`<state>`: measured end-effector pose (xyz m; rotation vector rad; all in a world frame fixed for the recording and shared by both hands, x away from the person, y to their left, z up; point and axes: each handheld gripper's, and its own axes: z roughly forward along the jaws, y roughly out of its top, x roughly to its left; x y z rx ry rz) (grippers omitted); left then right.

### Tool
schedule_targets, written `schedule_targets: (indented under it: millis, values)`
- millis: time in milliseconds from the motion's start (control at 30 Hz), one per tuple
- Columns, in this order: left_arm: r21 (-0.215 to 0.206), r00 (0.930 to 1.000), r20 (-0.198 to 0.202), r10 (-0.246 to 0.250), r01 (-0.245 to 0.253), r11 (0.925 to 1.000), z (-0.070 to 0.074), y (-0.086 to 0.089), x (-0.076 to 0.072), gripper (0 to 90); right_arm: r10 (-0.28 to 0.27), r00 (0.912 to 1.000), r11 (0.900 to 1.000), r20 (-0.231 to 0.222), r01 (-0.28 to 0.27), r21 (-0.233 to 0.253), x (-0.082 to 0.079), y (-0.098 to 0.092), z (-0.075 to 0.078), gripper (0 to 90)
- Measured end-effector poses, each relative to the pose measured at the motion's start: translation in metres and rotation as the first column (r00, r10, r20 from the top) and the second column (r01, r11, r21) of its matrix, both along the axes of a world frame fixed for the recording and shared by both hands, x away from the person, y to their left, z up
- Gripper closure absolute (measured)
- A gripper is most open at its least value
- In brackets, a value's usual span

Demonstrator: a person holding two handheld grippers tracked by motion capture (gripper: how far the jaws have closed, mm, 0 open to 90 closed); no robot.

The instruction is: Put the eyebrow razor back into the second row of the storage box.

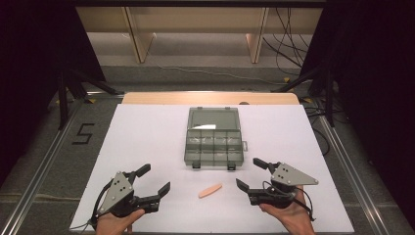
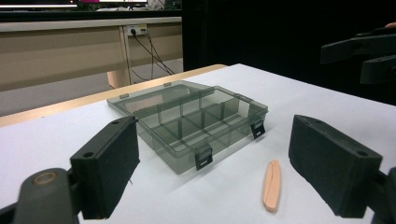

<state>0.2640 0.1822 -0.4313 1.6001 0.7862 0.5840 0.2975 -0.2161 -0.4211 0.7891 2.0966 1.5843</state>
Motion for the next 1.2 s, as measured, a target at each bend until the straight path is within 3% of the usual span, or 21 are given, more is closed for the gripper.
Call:
schedule_targets:
  millis: [33,133,333,433,500,533,567,733,833,867,900,967,1000,1033,1100,1133,1167,1200]
  values:
    - [-0.002,1.0000,0.002,-0.001,0.001,1.0000,0.000,0.000,0.000,16.1,0.008,0.9997,1.000,0.024,-0.007,-0.028,0.002,0.002,0.001,15.8]
    - [-0.012,1.0000,0.007,-0.005,0.005,0.9999,-0.001,-0.001,0.001,16.1,0.043,0.9989,0.997,0.020,-0.041,-0.063,0.005,0.006,0.004,16.0]
    - [-0.009,0.9999,0.009,-0.005,0.005,0.9999,-0.001,-0.001,0.001,16.1,0.126,0.9918,0.982,0.019,-0.122,-0.144,0.017,0.017,0.010,18.8]
    - [-0.001,1.0000,0.000,0.000,0.000,1.0000,0.000,0.000,0.000,16.1,0.167,0.9859,0.969,0.014,-0.162,-0.186,0.022,0.023,0.014,17.3]
    - [-0.003,1.0000,0.000,-0.001,0.001,1.0000,0.000,0.000,0.000,16.0,0.172,0.9849,0.966,0.017,-0.166,-0.199,0.023,0.025,0.015,17.3]
    - [-0.003,1.0000,0.000,0.000,0.000,1.0000,0.000,0.000,0.000,16.1,0.191,0.9816,0.955,0.001,-0.186,-0.230,0.026,0.030,0.017,16.6]
    - [-0.004,1.0000,0.000,0.000,0.000,1.0000,0.000,0.000,0.000,16.1,0.191,0.9816,0.955,0.001,-0.186,-0.230,0.026,0.030,0.017,16.6]
    - [-0.004,1.0000,0.003,-0.002,0.002,1.0000,0.000,0.000,0.000,16.1,0.253,0.9658,0.915,-0.057,-0.258,-0.309,0.035,0.046,0.020,16.2]
    - [-0.003,1.0000,0.002,-0.001,0.001,1.0000,0.000,0.000,0.000,16.0,0.288,0.9537,0.873,-0.085,-0.298,-0.385,0.038,0.055,0.020,23.5]
    - [-0.007,1.0000,0.004,-0.002,0.002,1.0000,0.000,0.000,0.001,16.0,0.288,0.9537,0.873,-0.085,-0.298,-0.385,0.038,0.055,0.020,23.5]
    - [-0.006,1.0000,0.004,-0.002,0.002,1.0000,-0.001,0.000,0.001,16.0,0.308,0.9439,0.847,-0.118,-0.329,-0.417,0.041,0.061,0.019,25.4]
    - [-0.006,1.0000,0.005,-0.003,0.003,1.0000,-0.001,0.000,0.000,16.1,0.320,0.9354,0.824,-0.149,-0.353,-0.443,0.044,0.067,0.017,26.6]
    - [-0.003,1.0000,0.003,-0.001,0.001,1.0000,0.000,0.000,0.000,16.0,0.320,0.9354,0.824,-0.149,-0.353,-0.443,0.044,0.067,0.017,26.6]
    - [-0.004,1.0000,0.001,0.000,0.000,1.0000,0.000,0.001,0.000,16.0,0.316,0.9289,0.800,-0.192,-0.370,-0.473,0.046,0.073,0.013,28.6]
    - [-0.004,1.0000,0.001,-0.001,0.001,1.0000,0.000,0.001,0.000,16.0,0.332,0.9179,0.773,-0.218,-0.397,-0.494,0.049,0.078,0.009,29.3]
    - [-0.004,1.0000,0.001,-0.001,0.001,1.0000,0.000,0.001,0.000,16.1,0.332,0.9179,0.773,-0.218,-0.397,-0.494,0.049,0.078,0.009,29.3]
    - [-0.004,1.0000,0.002,-0.001,0.001,1.0000,0.000,0.000,0.000,16.0,0.343,0.9078,0.748,-0.242,-0.419,-0.514,0.051,0.084,0.005,30.5]
    - [-0.004,1.0000,0.002,-0.002,0.002,1.0000,0.000,0.000,0.000,16.1,0.350,0.9019,0.737,-0.254,-0.432,-0.520,0.052,0.086,0.003,30.6]
